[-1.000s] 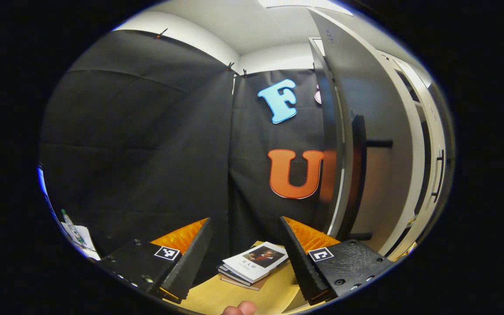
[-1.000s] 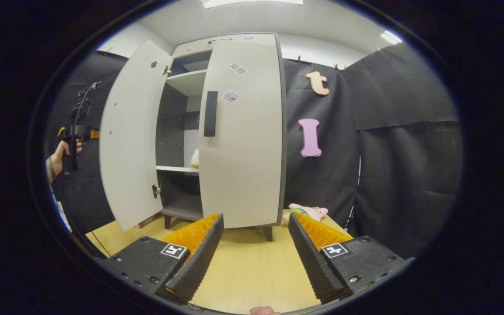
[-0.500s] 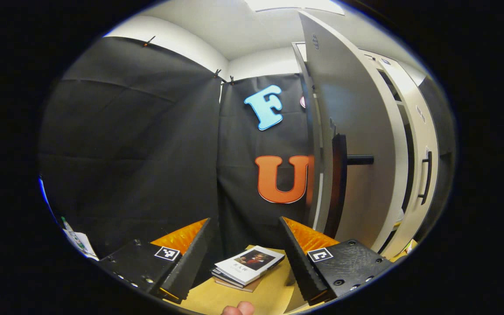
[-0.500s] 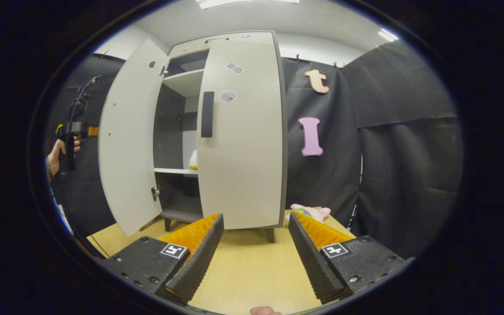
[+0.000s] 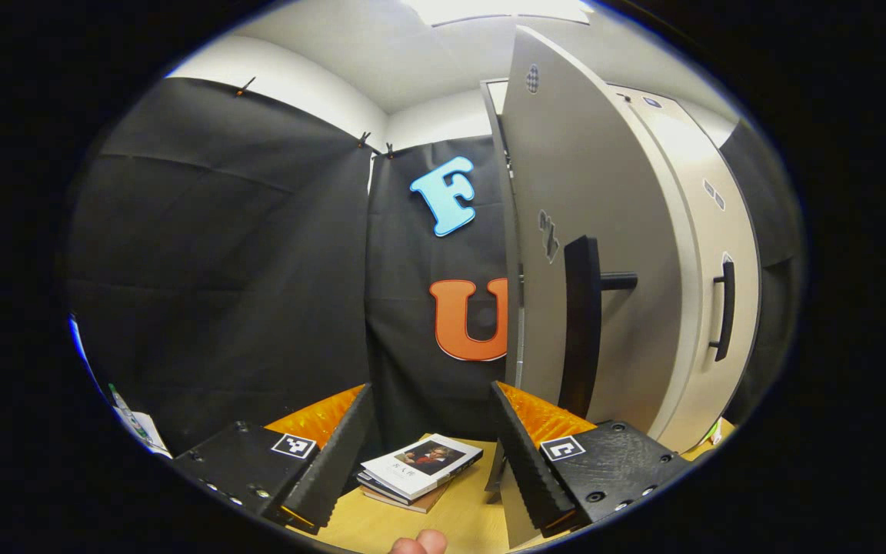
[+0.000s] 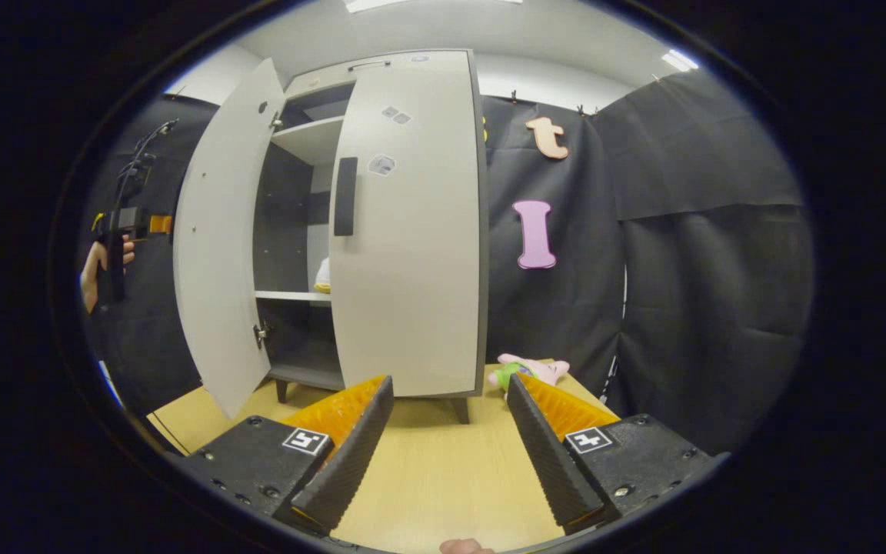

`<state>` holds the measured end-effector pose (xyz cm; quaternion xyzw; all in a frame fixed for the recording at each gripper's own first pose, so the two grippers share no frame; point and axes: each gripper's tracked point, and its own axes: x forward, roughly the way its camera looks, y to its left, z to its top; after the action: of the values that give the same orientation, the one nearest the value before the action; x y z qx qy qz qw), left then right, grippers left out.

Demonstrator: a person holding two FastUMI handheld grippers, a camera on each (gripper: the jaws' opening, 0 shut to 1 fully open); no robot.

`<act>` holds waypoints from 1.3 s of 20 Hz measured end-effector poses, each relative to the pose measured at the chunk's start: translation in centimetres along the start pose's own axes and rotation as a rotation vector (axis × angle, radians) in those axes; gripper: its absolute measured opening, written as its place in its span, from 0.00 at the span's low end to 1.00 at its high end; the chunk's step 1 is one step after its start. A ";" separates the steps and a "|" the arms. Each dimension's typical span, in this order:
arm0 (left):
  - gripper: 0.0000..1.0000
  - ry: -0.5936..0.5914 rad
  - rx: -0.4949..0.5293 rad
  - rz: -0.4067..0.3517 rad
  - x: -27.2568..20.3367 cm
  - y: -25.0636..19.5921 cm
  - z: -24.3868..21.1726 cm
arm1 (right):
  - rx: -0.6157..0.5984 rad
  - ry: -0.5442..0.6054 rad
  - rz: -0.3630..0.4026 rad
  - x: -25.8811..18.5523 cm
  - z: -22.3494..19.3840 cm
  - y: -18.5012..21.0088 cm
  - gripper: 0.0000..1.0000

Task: Grab one shoe with the right hand and put it into the shoe cabinet, grab the other shoe with the left hand and put it into the shoe cabinet; then close the right door with the right hand and the left door with the left hand.

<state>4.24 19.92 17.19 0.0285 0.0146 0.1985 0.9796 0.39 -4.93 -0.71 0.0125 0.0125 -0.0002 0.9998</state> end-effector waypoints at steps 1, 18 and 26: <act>0.90 -0.002 0.005 -0.008 -0.1 -0.5 -0.1 | 0.000 0.002 0.001 0.1 -0.1 0.0 1.00; 0.91 -0.044 -0.059 -0.249 -1.1 -14.0 1.3 | 0.008 -0.007 -0.011 0.6 0.0 -1.8 0.96; 0.90 0.043 -0.139 -0.376 -9.3 -18.0 -3.5 | 0.059 -0.006 -0.014 0.2 0.0 -1.8 0.97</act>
<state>2.48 -0.07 12.72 -0.0468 0.0266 0.0132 0.9985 0.55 -6.70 -0.79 0.0420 0.0096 -0.0077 0.9990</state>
